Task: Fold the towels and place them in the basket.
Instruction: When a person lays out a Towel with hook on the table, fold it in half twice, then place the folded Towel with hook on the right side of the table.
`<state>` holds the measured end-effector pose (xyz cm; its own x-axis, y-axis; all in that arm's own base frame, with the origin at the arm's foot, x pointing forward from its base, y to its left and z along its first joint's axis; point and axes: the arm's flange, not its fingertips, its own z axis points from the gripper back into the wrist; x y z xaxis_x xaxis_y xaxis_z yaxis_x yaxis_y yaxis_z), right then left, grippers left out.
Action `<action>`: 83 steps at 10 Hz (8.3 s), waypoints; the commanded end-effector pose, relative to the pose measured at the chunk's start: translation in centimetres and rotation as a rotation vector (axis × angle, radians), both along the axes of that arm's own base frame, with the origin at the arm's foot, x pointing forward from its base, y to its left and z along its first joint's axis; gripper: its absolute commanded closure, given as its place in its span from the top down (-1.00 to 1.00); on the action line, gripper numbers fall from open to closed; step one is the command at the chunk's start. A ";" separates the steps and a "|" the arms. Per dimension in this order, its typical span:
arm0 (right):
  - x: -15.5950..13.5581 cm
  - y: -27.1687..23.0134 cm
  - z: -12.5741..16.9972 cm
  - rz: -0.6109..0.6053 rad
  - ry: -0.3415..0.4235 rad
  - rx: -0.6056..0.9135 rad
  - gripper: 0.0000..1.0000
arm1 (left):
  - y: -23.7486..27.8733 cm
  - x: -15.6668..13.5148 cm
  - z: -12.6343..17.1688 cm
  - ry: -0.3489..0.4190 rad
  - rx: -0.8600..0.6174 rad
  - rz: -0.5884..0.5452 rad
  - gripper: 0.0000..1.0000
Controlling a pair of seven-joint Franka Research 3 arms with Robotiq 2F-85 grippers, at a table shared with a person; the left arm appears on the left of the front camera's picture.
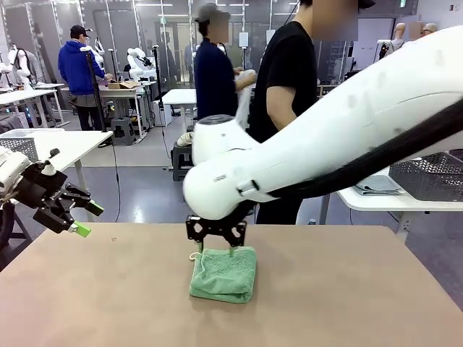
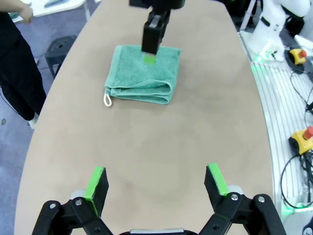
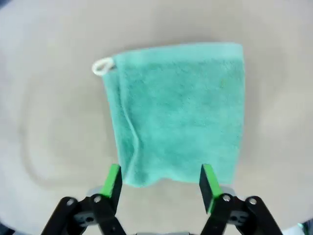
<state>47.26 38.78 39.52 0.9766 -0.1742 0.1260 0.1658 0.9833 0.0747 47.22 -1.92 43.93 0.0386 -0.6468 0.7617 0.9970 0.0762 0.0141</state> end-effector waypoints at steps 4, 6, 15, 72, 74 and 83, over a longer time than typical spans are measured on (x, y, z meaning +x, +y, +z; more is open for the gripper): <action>-3.7 -11.4 -2.7 0.133 -0.096 0.201 0.60 | 0.0 0.0 0.1 -0.002 -0.001 0.001 1.00; -3.1 -12.7 -3.2 0.140 -0.111 0.236 0.60 | 0.0 0.0 0.1 -0.002 -0.001 0.001 1.00; -2.7 -12.7 -3.5 0.132 -0.108 0.215 0.60 | 0.0 0.0 0.1 -0.002 -0.001 0.001 1.00; 21.1 -42.3 -7.0 0.239 -0.082 0.148 -0.88 | 0.0 0.0 0.1 -0.002 -0.001 0.001 1.00; 20.7 -45.7 -7.6 0.213 -0.057 0.125 -0.88 | 0.0 0.0 0.1 -0.002 -0.001 0.001 1.00; 20.1 -50.3 -7.9 0.168 -0.063 0.116 0.22 | 0.0 0.0 0.1 -0.002 -0.001 0.001 1.00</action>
